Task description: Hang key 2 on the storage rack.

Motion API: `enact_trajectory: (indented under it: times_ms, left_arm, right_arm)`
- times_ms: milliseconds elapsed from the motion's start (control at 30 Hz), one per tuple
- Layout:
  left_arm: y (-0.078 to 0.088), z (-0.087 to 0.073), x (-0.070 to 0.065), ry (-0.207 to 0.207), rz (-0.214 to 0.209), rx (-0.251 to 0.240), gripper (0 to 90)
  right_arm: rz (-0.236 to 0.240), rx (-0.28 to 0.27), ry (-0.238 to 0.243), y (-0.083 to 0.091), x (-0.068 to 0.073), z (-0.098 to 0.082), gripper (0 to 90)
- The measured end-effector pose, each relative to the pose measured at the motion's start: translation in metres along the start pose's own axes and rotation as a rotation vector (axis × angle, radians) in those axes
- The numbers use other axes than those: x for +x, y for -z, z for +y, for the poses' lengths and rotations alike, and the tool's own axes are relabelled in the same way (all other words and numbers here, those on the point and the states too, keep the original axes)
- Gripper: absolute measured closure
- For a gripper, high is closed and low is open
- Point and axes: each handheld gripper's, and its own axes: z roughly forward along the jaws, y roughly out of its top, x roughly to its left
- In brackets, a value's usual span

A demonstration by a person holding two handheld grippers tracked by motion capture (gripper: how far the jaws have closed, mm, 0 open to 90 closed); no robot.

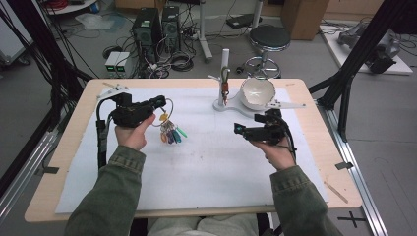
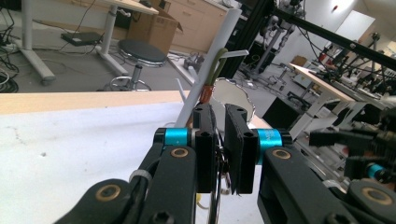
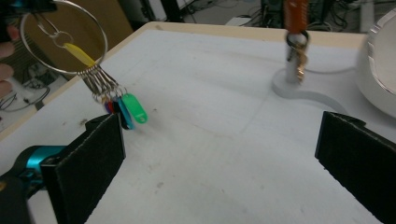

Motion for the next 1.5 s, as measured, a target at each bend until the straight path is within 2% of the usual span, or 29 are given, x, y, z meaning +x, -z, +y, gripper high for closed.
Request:
enact_trajectory:
  times_ms: [67, 300, 500, 700, 867, 933, 1200, 1333, 1500]
  left_arm:
    - [-0.004, 0.001, -0.002, -0.014, 0.007, 0.01, 82.4]
    - [-0.017, 0.008, -0.009, -0.031, 0.003, 0.02, 82.4]
    - [-0.028, 0.014, -0.013, -0.041, 0.003, 0.025, 82.5]
    - [-0.038, 0.018, -0.016, -0.047, 0.004, 0.027, 82.6]
    - [-0.046, 0.019, -0.015, -0.04, 0.005, 0.03, 82.6]
    - [-0.049, 0.02, -0.015, -0.036, 0.001, 0.029, 82.6]
    - [-0.062, 0.022, -0.012, -0.026, 0.024, 0.029, 82.6]
    - [-0.069, 0.023, -0.009, -0.027, 0.038, 0.026, 82.6]
    - [-0.076, 0.022, -0.002, -0.007, 0.052, 0.018, 82.6]
  right_arm:
    - [-0.022, -0.011, -0.019, 0.006, -0.007, -0.01, 0.6]
    - [-0.051, -0.021, -0.059, 0.021, -0.026, -0.039, 0.6]
    - [-0.069, -0.023, -0.083, 0.03, -0.035, -0.059, 0.6]
    - [-0.076, -0.052, -0.103, 0.039, -0.043, -0.074, 0.6]
    - [-0.069, -0.069, -0.113, 0.042, -0.047, -0.079, 0.6]
    - [-0.078, -0.067, -0.098, 0.042, -0.047, -0.08, 0.6]
    - [-0.114, -0.08, -0.1, 0.043, -0.049, -0.081, 0.6]
    - [-0.124, -0.082, -0.09, 0.043, -0.05, -0.082, 0.6]
    - [-0.118, -0.093, -0.09, 0.045, -0.052, -0.083, 0.6]
